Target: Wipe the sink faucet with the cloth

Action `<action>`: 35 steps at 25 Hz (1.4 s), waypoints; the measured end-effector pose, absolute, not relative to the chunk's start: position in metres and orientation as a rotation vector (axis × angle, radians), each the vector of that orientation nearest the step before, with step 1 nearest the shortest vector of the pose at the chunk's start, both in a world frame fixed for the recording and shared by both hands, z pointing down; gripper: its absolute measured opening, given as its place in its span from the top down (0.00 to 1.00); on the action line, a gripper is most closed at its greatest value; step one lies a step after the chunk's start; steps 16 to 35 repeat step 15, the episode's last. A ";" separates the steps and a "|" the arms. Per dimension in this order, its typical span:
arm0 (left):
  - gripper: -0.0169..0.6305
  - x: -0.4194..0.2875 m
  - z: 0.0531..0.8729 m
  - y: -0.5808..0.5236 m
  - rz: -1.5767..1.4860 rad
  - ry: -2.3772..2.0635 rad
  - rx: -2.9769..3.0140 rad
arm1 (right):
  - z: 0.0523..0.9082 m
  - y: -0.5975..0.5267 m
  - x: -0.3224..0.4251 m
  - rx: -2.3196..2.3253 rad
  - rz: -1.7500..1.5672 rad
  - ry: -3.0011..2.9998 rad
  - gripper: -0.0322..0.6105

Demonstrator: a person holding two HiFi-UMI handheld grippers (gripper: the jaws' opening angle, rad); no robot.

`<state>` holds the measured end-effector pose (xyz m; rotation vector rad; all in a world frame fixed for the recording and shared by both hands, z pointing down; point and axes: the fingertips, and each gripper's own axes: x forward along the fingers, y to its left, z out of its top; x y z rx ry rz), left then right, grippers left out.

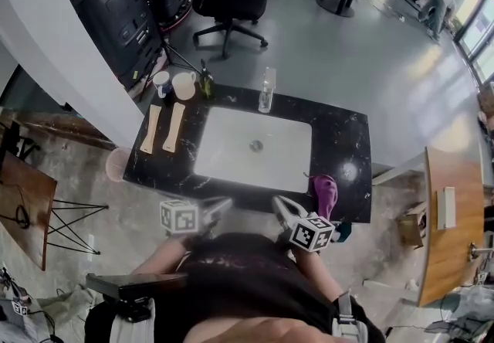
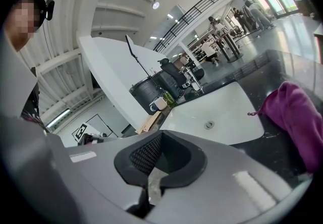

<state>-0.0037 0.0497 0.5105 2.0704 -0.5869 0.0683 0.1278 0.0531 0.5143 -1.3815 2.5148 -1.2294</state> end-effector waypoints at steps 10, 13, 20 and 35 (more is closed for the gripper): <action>0.97 -0.004 0.511 0.049 0.068 -0.581 2.072 | 0.515 0.052 0.127 -1.383 -1.224 2.516 0.93; 0.97 -0.005 0.512 0.049 0.062 -0.584 2.069 | 0.515 0.051 0.126 -1.383 -1.223 2.520 0.93; 0.97 -0.005 0.512 0.049 0.062 -0.587 2.070 | 0.515 0.051 0.126 -1.383 -1.223 2.522 0.93; 0.97 -0.005 0.512 0.049 0.062 -0.587 2.070 | 0.515 0.051 0.126 -1.383 -1.223 2.522 0.93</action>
